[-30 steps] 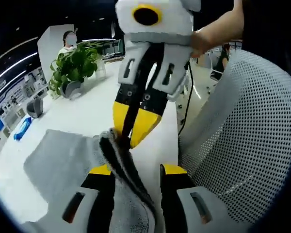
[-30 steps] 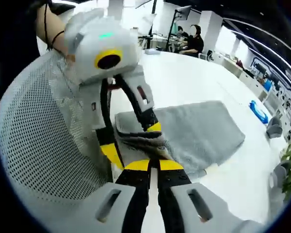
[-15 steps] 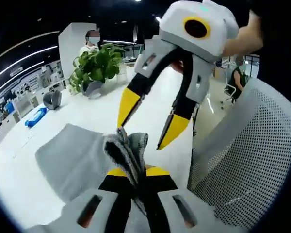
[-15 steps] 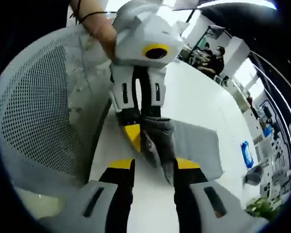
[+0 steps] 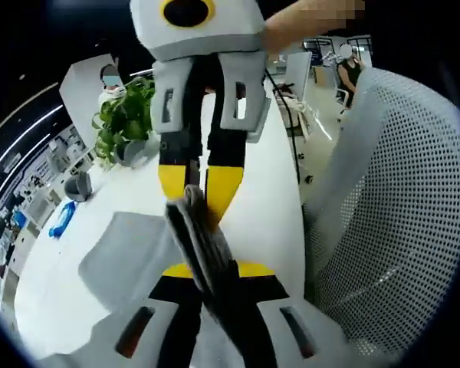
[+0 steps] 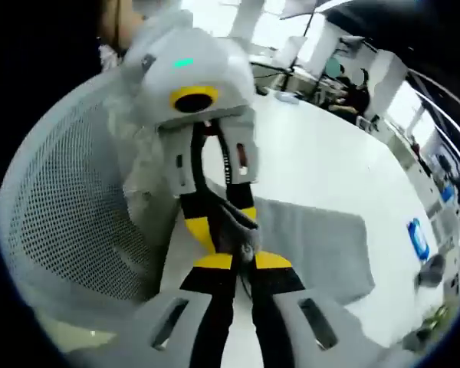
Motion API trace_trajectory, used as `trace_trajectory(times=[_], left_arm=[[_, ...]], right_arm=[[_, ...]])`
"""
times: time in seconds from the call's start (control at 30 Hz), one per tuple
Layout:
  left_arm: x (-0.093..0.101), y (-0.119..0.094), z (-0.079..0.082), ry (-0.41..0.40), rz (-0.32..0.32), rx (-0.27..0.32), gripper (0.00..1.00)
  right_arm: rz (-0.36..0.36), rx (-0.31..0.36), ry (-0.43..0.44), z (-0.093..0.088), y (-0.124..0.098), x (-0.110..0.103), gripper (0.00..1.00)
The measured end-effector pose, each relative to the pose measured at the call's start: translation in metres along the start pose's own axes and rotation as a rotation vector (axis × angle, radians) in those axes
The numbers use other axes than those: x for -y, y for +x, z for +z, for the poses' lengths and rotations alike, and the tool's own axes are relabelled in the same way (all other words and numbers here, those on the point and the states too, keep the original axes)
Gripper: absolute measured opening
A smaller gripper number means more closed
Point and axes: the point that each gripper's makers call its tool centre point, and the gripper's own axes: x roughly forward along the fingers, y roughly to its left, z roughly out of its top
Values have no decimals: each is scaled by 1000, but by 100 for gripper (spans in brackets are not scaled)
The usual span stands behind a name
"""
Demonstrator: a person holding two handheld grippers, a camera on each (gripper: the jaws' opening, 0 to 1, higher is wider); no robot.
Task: Fold the towel on the table until its edges align and the towel forms a compact rectangular stack.
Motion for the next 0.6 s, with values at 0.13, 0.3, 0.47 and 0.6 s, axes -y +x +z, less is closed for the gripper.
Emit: trace_trajectory(times=[0.13, 0.3, 0.47, 0.6], left_arm=[[-10, -1, -25, -42, 27, -77, 17], [-30, -8, -49, -235, 85, -107, 18], [-44, -8, -50, -472, 98, 15, 16], [-52, -11, -36, -514, 110, 105, 12]], right_arm=[[-41, 91, 347, -17, -7, 35, 4], [-108, 148, 680, -53, -11, 63, 4], [-73, 203, 882, -73, -7, 63, 4], [-91, 221, 890, -74, -9, 59, 4]])
